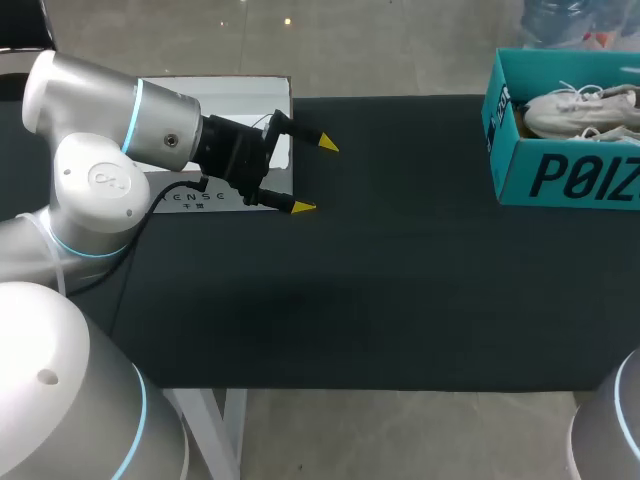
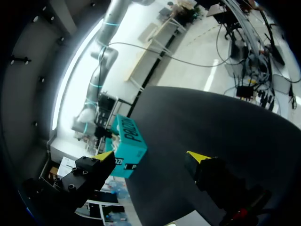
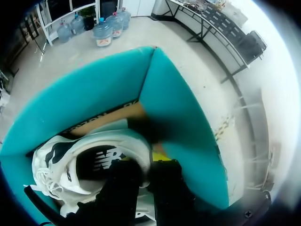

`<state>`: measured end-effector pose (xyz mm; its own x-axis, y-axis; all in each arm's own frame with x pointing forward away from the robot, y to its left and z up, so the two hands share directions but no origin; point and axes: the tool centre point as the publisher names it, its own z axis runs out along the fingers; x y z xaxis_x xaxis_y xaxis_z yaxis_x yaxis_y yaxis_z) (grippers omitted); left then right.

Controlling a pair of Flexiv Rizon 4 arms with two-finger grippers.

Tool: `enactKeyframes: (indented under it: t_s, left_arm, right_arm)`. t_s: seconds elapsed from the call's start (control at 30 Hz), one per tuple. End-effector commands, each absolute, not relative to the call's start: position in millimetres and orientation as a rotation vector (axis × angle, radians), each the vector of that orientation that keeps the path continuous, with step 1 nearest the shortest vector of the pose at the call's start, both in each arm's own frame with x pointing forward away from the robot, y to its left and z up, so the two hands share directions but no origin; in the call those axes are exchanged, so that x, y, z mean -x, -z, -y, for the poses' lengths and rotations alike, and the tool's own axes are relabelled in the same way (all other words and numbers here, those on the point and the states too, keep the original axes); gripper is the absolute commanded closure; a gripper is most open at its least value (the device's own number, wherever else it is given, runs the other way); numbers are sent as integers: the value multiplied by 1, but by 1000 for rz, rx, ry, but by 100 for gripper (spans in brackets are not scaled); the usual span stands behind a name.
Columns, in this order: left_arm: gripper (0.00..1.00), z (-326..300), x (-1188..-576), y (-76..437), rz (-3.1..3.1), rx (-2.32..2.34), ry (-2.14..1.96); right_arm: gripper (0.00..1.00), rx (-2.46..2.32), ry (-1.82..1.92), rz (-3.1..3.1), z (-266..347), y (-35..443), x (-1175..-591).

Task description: Take the shoe out of the shoebox, open the shoe tongue, remove and reinsert the insole, then place the shoe into the shoebox

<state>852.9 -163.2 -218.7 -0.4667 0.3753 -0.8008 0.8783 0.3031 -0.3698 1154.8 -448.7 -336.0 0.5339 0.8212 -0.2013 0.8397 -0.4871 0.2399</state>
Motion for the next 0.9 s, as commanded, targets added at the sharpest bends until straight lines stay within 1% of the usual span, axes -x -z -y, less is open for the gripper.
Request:
enactKeyframes:
  t_s: [0.03, 0.4, 0.9]
  left_arm:
    - [0, 163, -853, 219, -1986, -1112, 1101]
    - [0, 163, -853, 219, -1986, -1112, 1101]
    - [0, 163, -853, 219, -1986, -1112, 1101]
  right_arm:
    - [100, -2492, 110, -1389, 449, 349, -1167]
    - [100, -2522, 124, -1379, 447, 364, -1161]
    - [100, -2481, 30, -1269, 440, 348, -1151]
